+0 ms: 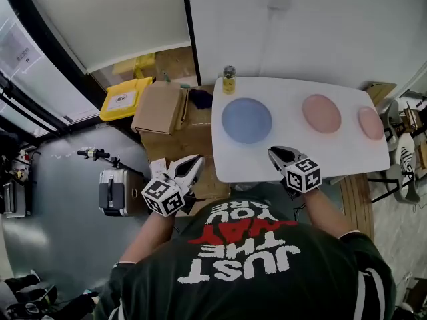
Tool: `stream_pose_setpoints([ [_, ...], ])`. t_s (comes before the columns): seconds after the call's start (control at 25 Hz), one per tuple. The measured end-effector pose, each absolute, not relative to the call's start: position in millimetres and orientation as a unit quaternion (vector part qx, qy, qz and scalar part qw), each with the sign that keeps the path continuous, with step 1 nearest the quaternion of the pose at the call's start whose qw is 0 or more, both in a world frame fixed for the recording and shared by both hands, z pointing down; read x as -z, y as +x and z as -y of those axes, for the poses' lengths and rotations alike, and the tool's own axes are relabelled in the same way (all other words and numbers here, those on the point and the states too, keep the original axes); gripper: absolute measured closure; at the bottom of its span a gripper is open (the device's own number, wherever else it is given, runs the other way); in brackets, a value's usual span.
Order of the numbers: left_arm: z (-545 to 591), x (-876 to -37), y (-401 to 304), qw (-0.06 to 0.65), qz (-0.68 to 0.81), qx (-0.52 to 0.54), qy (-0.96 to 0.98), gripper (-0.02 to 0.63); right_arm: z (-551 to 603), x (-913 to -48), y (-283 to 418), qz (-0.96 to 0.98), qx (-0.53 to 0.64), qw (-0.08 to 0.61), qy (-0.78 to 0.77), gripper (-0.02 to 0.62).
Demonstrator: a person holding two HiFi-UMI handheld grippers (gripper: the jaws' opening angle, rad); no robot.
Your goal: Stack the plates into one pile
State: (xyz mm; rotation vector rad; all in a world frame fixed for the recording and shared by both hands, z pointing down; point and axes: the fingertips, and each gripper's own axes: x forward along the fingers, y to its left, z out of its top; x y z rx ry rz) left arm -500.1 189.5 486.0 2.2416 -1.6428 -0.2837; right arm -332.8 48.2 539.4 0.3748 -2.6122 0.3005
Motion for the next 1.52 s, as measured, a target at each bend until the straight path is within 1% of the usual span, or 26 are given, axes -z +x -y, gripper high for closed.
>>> stream_pose_setpoints([
  [0.2, -153.6, -493.7, -483.1, 0.186, 0.600, 0.099, 0.771, 0.598, 10.1, -574.4, -321.8, 0.940, -0.157, 0.267, 0.142, 0.588],
  [0.36, -133.2, -500.0, -465.5, 0.193, 0.630, 0.096, 0.746, 0.598, 84.8, -636.2, -313.6, 0.899, -0.259, 0.301, 0.186, 0.586],
  [0.4, -127.8, -501.3, -462.2, 0.193, 0.635, 0.094, 0.742, 0.598, 102.7, -651.7, -314.9, 0.886, -0.287, 0.306, 0.199, 0.576],
  [0.48, -120.8, -504.2, -456.2, 0.195, 0.645, 0.090, 0.734, 0.598, 128.5, -680.7, -320.3, 0.864, -0.327, 0.319, 0.214, 0.481],
  [0.64, -123.5, -517.1, -451.7, 0.214, 0.659, 0.076, 0.717, 0.600, 140.8, -727.2, -336.7, 0.846, -0.339, 0.352, 0.211, 0.471],
  [0.8, -117.3, -535.9, -461.6, 0.229, 0.662, 0.066, 0.711, 0.598, 152.7, -748.8, -359.1, 0.836, -0.357, 0.354, 0.220, 0.472],
  [0.96, -118.6, -543.5, -467.3, 0.241, 0.657, 0.061, 0.712, 0.600, 152.6, -768.8, -362.5, 0.816, -0.361, 0.376, 0.250, 0.472],
  [1.0, -117.9, -544.1, -468.1, 0.242, 0.654, 0.059, 0.714, 0.598, 155.0, -770.9, -362.3, 0.811, -0.368, 0.373, 0.261, 0.485],
  [1.16, -114.4, -543.8, -469.4, 0.245, 0.646, 0.056, 0.721, 0.600, 166.3, -772.6, -359.2, 0.785, -0.436, 0.332, 0.288, 0.569],
  [1.24, -111.6, -541.9, -467.2, 0.246, 0.644, 0.055, 0.723, 0.600, 169.4, -767.9, -354.9, 0.785, -0.450, 0.319, 0.282, 0.577],
  [1.36, -99.1, -536.5, -457.4, 0.246, 0.636, 0.054, 0.730, 0.600, 182.9, -753.6, -333.5, 0.796, -0.442, 0.304, 0.279, 0.577],
  [1.52, -65.0, -526.2, -432.0, 0.234, 0.615, 0.059, 0.751, 0.600, 228.7, -719.0, -267.4, 0.798, -0.445, 0.266, 0.309, 0.578],
])
